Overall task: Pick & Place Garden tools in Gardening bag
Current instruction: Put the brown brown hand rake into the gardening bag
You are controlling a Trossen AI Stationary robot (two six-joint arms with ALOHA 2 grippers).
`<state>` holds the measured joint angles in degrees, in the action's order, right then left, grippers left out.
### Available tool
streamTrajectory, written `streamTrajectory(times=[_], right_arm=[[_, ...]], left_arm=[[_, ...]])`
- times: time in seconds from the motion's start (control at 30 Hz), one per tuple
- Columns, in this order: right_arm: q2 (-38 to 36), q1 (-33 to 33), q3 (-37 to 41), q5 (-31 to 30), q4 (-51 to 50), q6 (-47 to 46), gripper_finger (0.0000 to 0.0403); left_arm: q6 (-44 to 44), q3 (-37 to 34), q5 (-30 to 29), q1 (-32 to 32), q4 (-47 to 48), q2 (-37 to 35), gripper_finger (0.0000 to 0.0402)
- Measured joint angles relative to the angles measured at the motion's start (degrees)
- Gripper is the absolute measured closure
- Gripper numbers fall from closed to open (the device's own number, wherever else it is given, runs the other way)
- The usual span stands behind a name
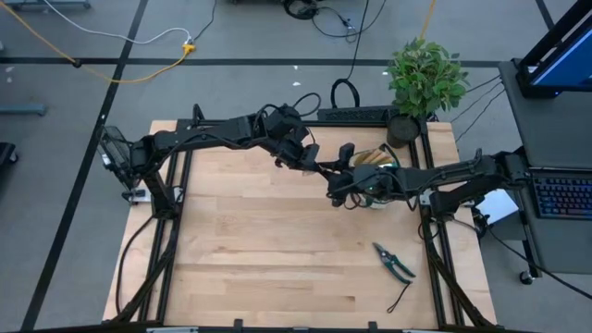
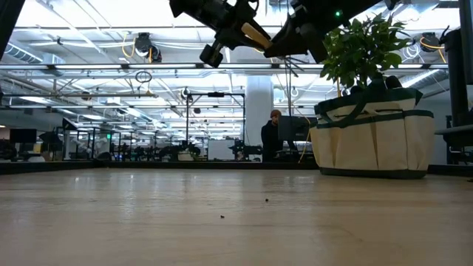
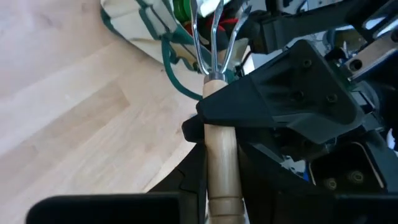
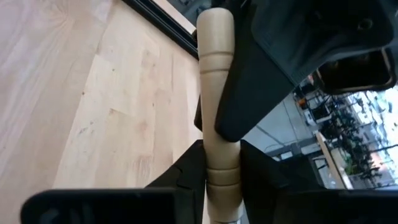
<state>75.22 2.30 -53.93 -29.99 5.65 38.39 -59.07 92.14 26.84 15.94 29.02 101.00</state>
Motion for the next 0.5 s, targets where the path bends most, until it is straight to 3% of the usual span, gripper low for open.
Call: streamTrajectory(times=[0.13, 0.37, 0.5], right_arm=[[0.0, 0.0, 0.0, -0.2, -0.9, -2.5, 0.0339], [-0.1, -0.1, -0.1, -0.3, -0.8, -6.2, 0.0340], [-0.1, 0.0, -0.1, -1.2, -1.0, -6.9, 0.0340]], left_arm=[[2.9, 0.0, -2.0, 0.0, 0.0, 0.0, 0.0322], [10.1, 0.0, -2.5, 2.0, -0.6, 0.1, 0.0172], [12.7, 0.0, -1.7, 3.7, -2.5, 0.1, 0.0114]])
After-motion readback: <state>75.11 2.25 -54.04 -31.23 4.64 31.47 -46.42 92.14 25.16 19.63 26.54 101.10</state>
